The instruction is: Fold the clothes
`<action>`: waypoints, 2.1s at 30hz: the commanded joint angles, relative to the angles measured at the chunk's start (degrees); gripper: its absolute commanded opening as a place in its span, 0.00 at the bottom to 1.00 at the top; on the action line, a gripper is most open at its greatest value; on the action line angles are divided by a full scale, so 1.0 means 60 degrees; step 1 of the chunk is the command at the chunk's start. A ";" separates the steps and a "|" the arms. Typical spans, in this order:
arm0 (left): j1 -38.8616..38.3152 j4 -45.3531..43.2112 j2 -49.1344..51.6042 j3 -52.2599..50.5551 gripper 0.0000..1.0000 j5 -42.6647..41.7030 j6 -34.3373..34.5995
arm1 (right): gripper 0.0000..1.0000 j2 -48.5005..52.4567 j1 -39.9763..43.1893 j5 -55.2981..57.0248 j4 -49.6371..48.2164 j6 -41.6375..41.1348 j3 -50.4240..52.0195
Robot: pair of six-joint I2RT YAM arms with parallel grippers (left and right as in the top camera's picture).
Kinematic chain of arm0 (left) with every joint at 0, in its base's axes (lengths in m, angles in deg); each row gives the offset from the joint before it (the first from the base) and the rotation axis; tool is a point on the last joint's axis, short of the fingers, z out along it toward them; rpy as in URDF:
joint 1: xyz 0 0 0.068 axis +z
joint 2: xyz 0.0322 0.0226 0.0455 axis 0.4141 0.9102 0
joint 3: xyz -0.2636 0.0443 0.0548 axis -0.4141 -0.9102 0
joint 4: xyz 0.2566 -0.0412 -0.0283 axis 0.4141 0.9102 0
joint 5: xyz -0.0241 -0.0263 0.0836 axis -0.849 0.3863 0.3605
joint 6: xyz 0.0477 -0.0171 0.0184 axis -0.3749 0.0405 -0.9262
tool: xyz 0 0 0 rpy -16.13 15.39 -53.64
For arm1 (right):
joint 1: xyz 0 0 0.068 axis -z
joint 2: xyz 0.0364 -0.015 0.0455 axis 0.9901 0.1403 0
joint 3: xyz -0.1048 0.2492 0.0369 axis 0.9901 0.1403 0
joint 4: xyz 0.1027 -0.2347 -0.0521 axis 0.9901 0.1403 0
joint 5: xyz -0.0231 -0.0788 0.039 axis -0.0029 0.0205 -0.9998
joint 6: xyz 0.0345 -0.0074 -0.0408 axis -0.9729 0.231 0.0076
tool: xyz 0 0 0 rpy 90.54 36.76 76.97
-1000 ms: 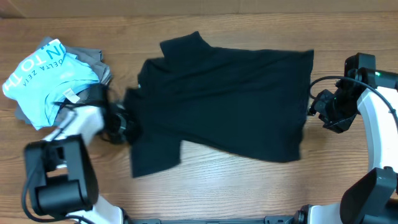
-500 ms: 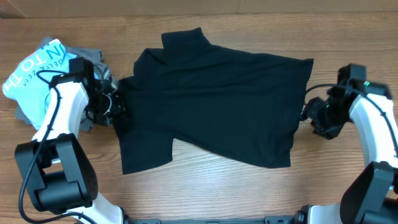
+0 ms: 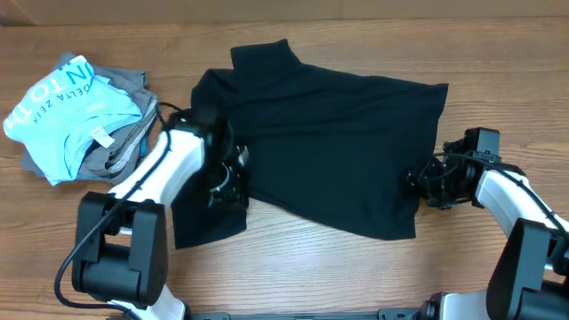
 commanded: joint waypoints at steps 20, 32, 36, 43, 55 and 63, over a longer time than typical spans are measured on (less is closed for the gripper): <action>-0.0597 -0.1898 -0.0219 -0.2120 0.04 0.1242 0.1257 | 0.75 -0.0047 0.1206 -0.0262 0.5493 0.0885 -0.2849; 0.0084 0.0142 -0.0237 -0.0736 0.24 0.1337 0.0860 | 0.75 -0.0047 0.0495 -0.0255 0.5195 0.1147 -0.1348; 0.0076 0.1086 -0.0233 -0.0805 0.37 0.1341 0.1049 | 0.75 -0.0055 0.0397 -0.0251 0.5176 0.1173 -0.1351; 0.0073 0.0823 -0.0233 -0.1603 0.52 0.1945 0.1585 | 0.75 -0.0058 0.0397 -0.0255 0.5082 0.1177 -0.1351; 0.0087 -0.1967 -0.0226 -0.2991 0.37 0.2903 0.2204 | 0.75 -0.0058 0.0397 -0.0295 0.5038 0.1355 -0.1351; 0.0113 -0.1067 -0.0237 -0.2765 0.04 0.2823 0.2200 | 0.75 -0.0058 0.0397 -0.0284 0.5013 0.1359 -0.1351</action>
